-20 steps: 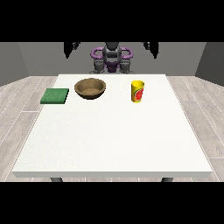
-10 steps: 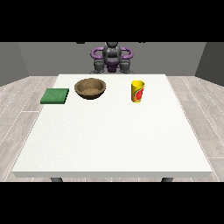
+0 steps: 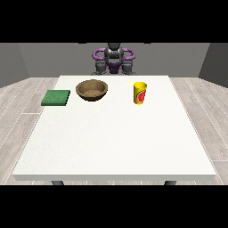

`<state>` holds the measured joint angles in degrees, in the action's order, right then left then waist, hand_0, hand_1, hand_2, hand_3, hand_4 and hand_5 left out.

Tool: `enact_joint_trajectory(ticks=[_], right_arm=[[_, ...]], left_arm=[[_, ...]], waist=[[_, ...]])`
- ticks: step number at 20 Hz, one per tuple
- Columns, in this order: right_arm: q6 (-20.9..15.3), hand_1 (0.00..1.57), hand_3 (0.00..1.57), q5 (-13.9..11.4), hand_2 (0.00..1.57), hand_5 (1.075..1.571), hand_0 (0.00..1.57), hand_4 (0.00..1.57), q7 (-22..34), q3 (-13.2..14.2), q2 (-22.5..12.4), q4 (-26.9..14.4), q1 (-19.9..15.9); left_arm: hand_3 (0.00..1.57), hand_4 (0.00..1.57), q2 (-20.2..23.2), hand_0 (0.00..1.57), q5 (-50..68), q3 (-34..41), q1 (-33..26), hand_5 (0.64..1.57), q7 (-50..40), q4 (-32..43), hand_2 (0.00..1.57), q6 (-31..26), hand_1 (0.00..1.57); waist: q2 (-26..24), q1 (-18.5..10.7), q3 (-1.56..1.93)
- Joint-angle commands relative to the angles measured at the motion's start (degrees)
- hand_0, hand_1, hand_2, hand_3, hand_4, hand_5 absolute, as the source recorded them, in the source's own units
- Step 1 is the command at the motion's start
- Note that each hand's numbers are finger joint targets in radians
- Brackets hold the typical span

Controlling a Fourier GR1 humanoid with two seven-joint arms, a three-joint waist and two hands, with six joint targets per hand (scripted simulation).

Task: Pick the cup and pour the ball into the bowl, then pick the bowl and place it on the pad

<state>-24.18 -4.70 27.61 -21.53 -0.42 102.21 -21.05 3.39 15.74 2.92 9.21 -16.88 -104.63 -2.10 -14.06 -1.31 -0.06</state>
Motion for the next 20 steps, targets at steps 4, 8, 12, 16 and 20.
enact_joint_trajectory(ticks=[4, 8, 12, 16, 20], right_arm=[[3.92, 0.00, 0.00, 1.07, 0.00, 1.570, 0.00, 0.00, -8.74, 4.67, -1.96, -0.80, -6.40], [7.42, 0.00, 0.00, 5.01, 0.00, 1.568, 0.00, 0.00, -12.32, 7.54, -2.65, 1.02, -7.43], [10.75, 0.00, 0.00, 6.02, 0.00, 1.566, 0.00, 0.00, -12.26, 6.61, -3.44, 4.53, -6.13], [14.66, 0.00, 0.00, 9.85, 0.00, 1.569, 0.00, 0.00, -11.88, 10.95, -7.68, 8.51, -3.17], [11.56, 0.00, 0.00, 7.01, 0.00, 1.567, 0.00, 0.00, -9.98, 13.60, -6.33, 6.96, -6.69]], left_arm=[[0.00, 0.00, 4.32, 0.00, -2.76, 5.97, 11.42, 1.509, 10.79, 5.49, 0.00, -1.07, 0.00], [0.00, 0.00, 6.52, 0.00, -7.35, 7.19, 15.93, 1.459, 15.21, 9.70, 0.00, 0.66, 0.00], [0.00, 0.00, 10.02, 0.00, -6.35, 11.88, 15.93, 1.434, 22.91, 19.34, 0.00, -2.58, 0.00], [0.00, 0.00, 5.38, 0.00, -9.73, 10.44, 6.95, 1.417, 34.77, 23.80, 0.00, -1.61, 0.00], [0.00, 0.00, 4.07, 0.00, -11.51, 8.35, 6.80, 1.400, 42.16, 31.67, 0.00, -3.66, 0.00]], waist=[[19.88, 4.24, 0.06], [24.60, 7.79, 0.08], [25.76, 9.55, 0.04], [26.83, 11.10, 0.04], [26.31, 7.55, 0.03]])
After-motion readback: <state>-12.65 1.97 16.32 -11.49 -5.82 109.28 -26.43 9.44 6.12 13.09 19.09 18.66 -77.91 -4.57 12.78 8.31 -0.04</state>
